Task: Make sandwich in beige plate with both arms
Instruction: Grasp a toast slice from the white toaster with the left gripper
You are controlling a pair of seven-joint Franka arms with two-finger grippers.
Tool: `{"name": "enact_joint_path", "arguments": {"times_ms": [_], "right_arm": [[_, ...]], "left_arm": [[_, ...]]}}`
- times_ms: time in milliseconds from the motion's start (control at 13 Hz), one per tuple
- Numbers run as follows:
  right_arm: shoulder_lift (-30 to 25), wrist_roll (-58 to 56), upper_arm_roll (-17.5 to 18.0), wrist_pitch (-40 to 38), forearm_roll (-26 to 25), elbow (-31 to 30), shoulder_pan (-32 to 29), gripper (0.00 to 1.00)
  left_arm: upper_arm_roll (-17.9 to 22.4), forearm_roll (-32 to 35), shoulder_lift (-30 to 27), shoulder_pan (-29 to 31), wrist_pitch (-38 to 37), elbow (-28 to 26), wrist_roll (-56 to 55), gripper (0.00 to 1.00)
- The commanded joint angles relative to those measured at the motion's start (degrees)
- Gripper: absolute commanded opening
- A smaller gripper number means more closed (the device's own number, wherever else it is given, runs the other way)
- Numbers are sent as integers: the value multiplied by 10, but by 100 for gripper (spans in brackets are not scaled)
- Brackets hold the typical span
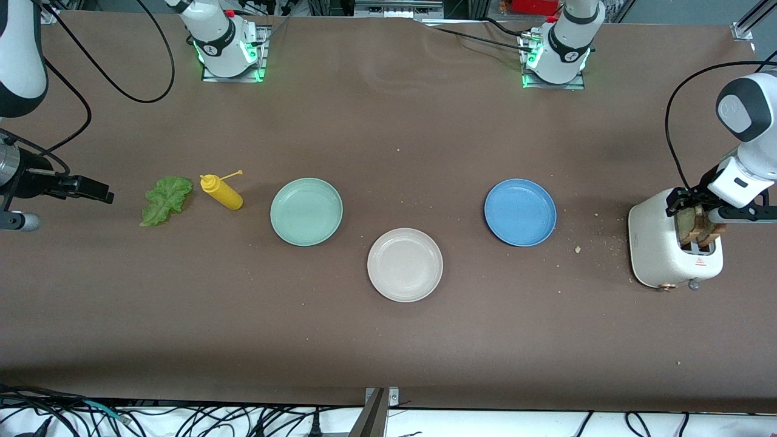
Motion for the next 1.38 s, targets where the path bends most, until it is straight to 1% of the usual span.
{"name": "enact_joint_path", "arguments": {"times_ms": [0, 154, 230, 461, 614, 845, 998, 1075, 1229, 1305], "right_arm": [[-3, -3, 4, 1, -6, 1, -5, 100], [-3, -3, 4, 1, -6, 0, -5, 100], [-3, -3, 4, 1, -6, 0, -5, 100], [-3, -3, 4, 1, -6, 1, -5, 100], [-3, -3, 4, 1, -6, 1, -5, 100], [-3, -3, 4, 1, -6, 1, -5, 100], [-3, -3, 4, 1, -6, 1, -5, 100], [-3, -3, 4, 1, -5, 0, -5, 100], [-3, -3, 4, 1, -5, 1, -6, 100], [-3, -3, 4, 1, -5, 1, -6, 100]], "left_arm": [[-3, 6, -7, 10, -16, 6, 50, 0], [-3, 11, -8, 14, -22, 11, 73, 0], [-2, 13, -7, 14, -44, 25, 74, 0], [-2, 14, -2, 14, -205, 126, 74, 0], [-4, 14, -2, 12, -287, 177, 74, 0], [-9, 7, -2, -2, -379, 237, 73, 0], [-9, -5, 5, -30, -427, 266, 72, 0], [-9, -40, 13, -49, -441, 273, 71, 0], [-9, -124, 40, -78, -443, 275, 66, 0], [-9, -164, 54, -83, -444, 275, 65, 0]]}}
